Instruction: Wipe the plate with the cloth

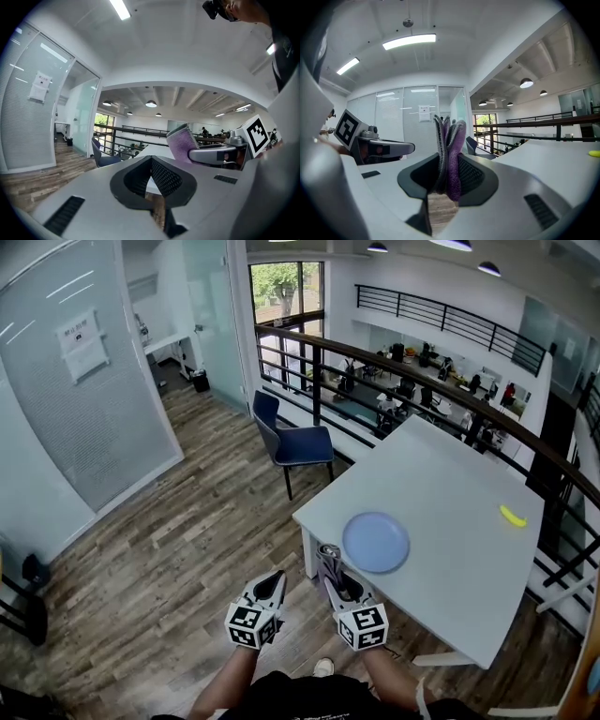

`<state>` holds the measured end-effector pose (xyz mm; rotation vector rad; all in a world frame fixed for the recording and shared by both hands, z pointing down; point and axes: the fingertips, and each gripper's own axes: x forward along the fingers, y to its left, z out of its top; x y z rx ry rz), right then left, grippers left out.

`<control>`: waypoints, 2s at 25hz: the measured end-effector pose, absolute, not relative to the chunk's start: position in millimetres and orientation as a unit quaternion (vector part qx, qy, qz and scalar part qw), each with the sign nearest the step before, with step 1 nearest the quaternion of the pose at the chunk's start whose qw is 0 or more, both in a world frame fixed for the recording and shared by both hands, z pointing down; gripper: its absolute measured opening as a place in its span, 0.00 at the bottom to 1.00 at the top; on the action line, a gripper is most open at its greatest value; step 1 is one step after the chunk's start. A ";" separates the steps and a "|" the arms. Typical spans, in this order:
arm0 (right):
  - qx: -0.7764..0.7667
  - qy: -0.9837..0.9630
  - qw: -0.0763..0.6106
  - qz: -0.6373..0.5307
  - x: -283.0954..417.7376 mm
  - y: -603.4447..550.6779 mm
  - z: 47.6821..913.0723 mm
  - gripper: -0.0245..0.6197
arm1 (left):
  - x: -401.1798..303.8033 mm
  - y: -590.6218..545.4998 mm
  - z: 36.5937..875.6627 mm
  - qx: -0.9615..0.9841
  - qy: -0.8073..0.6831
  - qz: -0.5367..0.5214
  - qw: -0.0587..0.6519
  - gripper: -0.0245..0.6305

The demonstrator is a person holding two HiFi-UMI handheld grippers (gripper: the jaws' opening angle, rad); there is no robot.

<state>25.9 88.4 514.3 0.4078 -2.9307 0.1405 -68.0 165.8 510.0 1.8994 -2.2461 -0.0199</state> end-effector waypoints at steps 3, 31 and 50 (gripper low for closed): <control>0.134 -0.986 0.088 0.051 19.4 81.5 512.8 0.22 | -76.3 159.5 509.1 0.636 -0.763 -0.012 0.112 0.06; 0.196 -0.976 0.098 0.016 -145.1 -8.0 505.4 0.22 | -241.4 47.5 515.4 0.708 -0.695 -0.034 0.121 0.06; 0.302 -0.946 0.114 0.035 -113.2 -64.2 522.9 0.22 | -223.2 -30.1 527.7 0.778 -0.615 -0.020 0.128 0.06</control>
